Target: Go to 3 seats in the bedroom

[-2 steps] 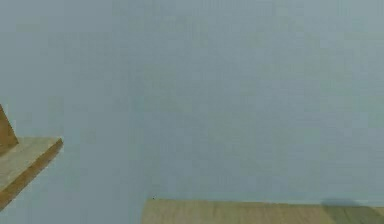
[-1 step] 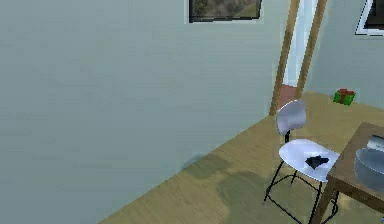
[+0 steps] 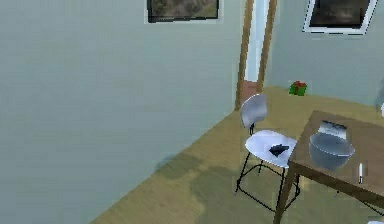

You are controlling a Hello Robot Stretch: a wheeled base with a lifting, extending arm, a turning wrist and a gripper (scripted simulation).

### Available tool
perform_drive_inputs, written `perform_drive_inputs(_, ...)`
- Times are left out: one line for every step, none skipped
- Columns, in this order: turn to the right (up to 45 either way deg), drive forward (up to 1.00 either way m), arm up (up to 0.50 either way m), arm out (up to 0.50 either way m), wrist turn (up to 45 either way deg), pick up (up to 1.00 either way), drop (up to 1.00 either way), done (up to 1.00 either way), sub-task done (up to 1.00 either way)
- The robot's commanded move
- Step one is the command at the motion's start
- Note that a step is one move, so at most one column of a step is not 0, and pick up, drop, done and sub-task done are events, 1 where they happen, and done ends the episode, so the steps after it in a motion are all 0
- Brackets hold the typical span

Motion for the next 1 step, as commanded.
perform_drive_inputs(0.0, 0.90, 0.00, 0.00, 0.0, 0.00, 0.00, 0.00, 0.00)
